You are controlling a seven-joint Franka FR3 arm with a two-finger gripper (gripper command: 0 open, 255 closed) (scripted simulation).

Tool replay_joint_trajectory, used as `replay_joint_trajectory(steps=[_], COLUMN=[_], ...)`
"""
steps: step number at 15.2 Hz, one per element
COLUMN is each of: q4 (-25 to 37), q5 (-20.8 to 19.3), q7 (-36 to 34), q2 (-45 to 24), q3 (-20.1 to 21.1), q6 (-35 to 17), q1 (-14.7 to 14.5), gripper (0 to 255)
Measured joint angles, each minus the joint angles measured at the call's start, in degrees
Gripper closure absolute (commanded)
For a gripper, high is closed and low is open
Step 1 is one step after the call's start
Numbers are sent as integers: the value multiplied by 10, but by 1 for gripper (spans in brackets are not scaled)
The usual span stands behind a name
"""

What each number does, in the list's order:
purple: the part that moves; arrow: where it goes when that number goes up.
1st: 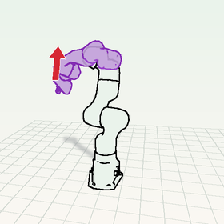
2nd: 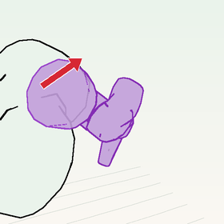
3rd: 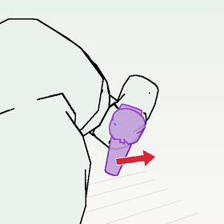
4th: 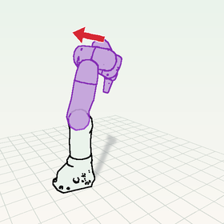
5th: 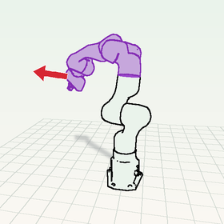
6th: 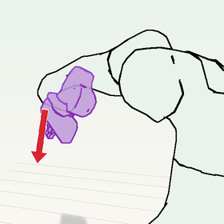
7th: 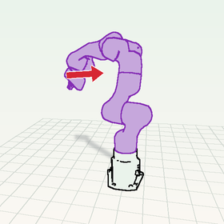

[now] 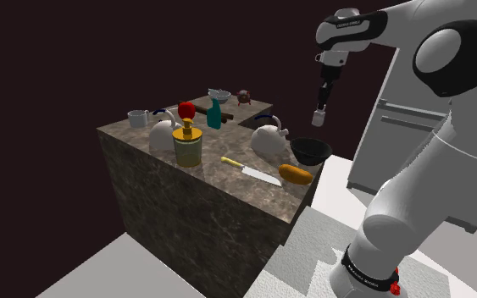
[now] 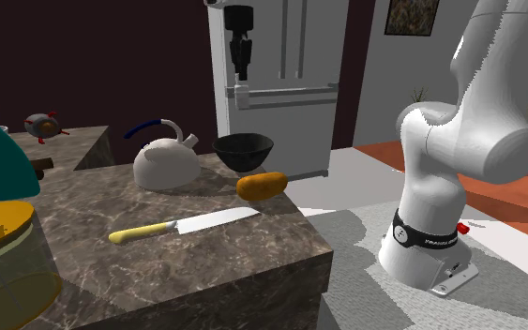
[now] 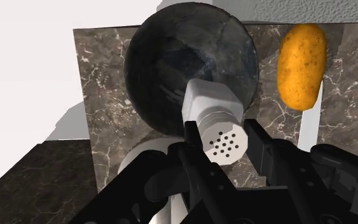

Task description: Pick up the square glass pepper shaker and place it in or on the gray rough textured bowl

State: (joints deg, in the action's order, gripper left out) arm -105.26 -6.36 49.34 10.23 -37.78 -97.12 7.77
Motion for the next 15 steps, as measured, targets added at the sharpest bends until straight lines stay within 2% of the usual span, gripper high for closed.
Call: replay_joint_trajectory(steps=[15], q4=[-109], q5=[0], q7=[2], q2=[-6], q3=[-9], q6=[-115], q1=[4], gripper=[255])
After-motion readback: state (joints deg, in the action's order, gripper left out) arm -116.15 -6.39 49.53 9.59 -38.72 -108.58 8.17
